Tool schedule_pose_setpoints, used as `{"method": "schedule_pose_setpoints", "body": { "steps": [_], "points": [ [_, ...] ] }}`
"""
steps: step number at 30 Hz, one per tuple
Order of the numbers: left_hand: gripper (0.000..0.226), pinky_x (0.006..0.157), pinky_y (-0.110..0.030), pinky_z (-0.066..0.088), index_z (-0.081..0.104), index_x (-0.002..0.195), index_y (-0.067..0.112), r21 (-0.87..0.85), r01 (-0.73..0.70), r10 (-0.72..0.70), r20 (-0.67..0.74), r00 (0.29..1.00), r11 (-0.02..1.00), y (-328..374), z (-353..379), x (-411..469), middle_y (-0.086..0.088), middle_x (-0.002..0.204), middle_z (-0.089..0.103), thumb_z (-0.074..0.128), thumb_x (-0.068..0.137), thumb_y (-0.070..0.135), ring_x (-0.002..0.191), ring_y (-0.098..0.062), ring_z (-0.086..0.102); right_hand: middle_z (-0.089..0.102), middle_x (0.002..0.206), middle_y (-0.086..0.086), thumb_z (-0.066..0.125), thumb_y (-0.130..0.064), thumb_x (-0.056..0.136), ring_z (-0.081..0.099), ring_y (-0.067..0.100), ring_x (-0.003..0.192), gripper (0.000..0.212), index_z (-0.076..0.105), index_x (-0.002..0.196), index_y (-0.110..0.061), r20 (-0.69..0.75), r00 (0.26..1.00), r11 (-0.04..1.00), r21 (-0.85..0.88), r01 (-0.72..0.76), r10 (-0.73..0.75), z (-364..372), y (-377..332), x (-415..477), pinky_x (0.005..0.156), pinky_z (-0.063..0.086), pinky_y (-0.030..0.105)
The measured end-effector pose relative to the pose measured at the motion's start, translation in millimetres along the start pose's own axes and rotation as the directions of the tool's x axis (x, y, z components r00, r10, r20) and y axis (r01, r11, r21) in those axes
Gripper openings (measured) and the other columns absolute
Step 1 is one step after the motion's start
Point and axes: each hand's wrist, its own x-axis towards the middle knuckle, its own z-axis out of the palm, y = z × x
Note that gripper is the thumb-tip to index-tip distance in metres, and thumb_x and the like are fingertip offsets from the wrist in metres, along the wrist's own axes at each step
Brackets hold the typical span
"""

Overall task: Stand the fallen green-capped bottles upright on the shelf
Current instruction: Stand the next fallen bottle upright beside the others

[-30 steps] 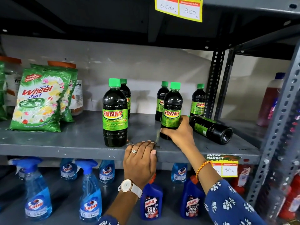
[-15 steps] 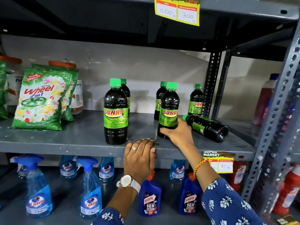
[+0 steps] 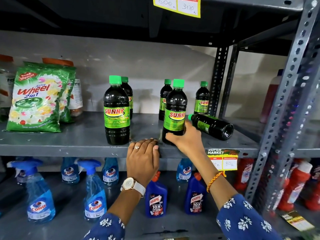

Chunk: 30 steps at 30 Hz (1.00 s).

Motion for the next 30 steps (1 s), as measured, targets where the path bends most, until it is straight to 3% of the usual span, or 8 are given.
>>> {"method": "schedule_pose_setpoints", "body": {
  "steps": [9,14,17,19,21,24,27,30],
  "points": [
    [0.041,0.091,-0.038,0.037,0.071,0.100,0.009,-0.020,0.041,-0.039,0.049,0.998,0.999,3.4,-2.0,-2.5,-0.006,0.103,0.071,0.034,0.096,0.025,0.098,-0.024,0.063,0.066,0.099,-0.001,0.074,-0.031,0.068,0.063,0.016,0.095,0.049,0.058,0.112,-0.016,0.013,1.000,1.000,0.024,-0.020,0.019,0.9,1.6,-3.9,0.068,0.041,0.016],
    [0.044,0.100,-0.037,0.041,0.065,0.113,0.002,-0.343,0.224,-0.265,-0.078,0.961,0.912,29.0,-15.3,11.5,-0.013,0.116,0.065,0.030,0.098,0.024,0.111,-0.025,0.058,0.033,0.151,0.009,0.083,-0.048,0.057,0.034,0.025,0.138,0.116,0.021,0.147,-0.012,0.022,0.999,0.998,-0.042,-0.038,0.039,-26.3,13.1,-1.7,0.112,0.032,0.040],
    [0.048,0.097,-0.032,0.045,0.066,0.110,0.000,-0.458,-0.011,-0.062,-0.143,0.988,0.889,67.3,-22.8,24.6,-0.012,0.111,0.068,0.026,0.101,0.026,0.106,-0.021,0.060,0.054,0.135,0.009,0.081,-0.031,0.068,0.052,0.025,0.124,0.080,0.045,0.136,-0.013,-0.152,0.988,0.997,-0.070,-0.011,0.000,-71.7,16.1,13.5,0.104,0.041,0.034],
    [0.044,0.081,-0.031,0.050,0.070,0.095,0.007,-0.425,-0.119,0.104,-0.058,0.993,0.897,97.3,-14.8,30.3,-0.009,0.094,0.072,0.030,0.099,0.026,0.088,-0.021,0.064,0.067,0.116,0.011,0.075,-0.020,0.074,0.062,0.027,0.110,0.049,0.061,0.119,-0.011,-0.248,0.969,0.985,-0.167,-0.031,-0.011,-96.8,21.1,35.1,0.090,0.045,0.025],
    [0.037,0.061,-0.032,0.047,0.066,0.077,0.013,-0.324,-0.133,0.166,0.076,0.983,0.937,120.6,3.7,34.7,-0.006,0.074,0.067,0.036,0.094,0.027,0.067,-0.025,0.061,0.066,0.114,0.015,0.074,-0.033,0.075,0.062,0.031,0.109,0.049,0.062,0.116,-0.010,-0.205,0.978,0.937,-0.336,-0.100,0.031,-102.2,29.7,59.3,0.090,0.047,0.032],
    [0.032,0.058,-0.031,0.042,0.063,0.070,0.017,-0.178,-0.124,0.152,0.155,0.976,0.976,137.5,33.7,36.6,-0.003,0.070,0.065,0.039,0.090,0.027,0.063,-0.024,0.058,0.057,0.125,0.017,0.070,-0.057,0.070,0.051,0.036,0.119,0.075,0.054,0.124,-0.008,-0.045,0.986,0.729,-0.668,-0.147,0.158,-84.6,43.1,83.2,0.097,0.044,0.045],
    [0.032,0.068,-0.030,0.039,0.069,0.078,0.017,-0.109,-0.136,0.151,0.142,0.978,0.985,136.4,48.6,27.3,-0.001,0.081,0.071,0.041,0.089,0.026,0.073,-0.020,0.064,0.049,0.136,0.018,0.071,-0.045,0.075,0.044,0.039,0.126,0.075,0.045,0.133,-0.004,-0.057,0.976,0.549,-0.819,-0.167,0.212,-66.9,51.0,94.2,0.100,0.037,0.051],
    [0.034,0.078,-0.030,0.041,0.073,0.089,0.013,-0.108,-0.133,0.143,0.098,0.985,0.985,136.1,56.7,20.5,-0.002,0.093,0.073,0.040,0.091,0.025,0.086,-0.019,0.067,0.056,0.129,0.015,0.068,-0.031,0.078,0.048,0.038,0.121,0.055,0.054,0.126,-0.009,-0.113,0.985,0.582,-0.796,-0.166,0.126,-69.0,62.3,98.7,0.095,0.039,0.048]
  ]
}}
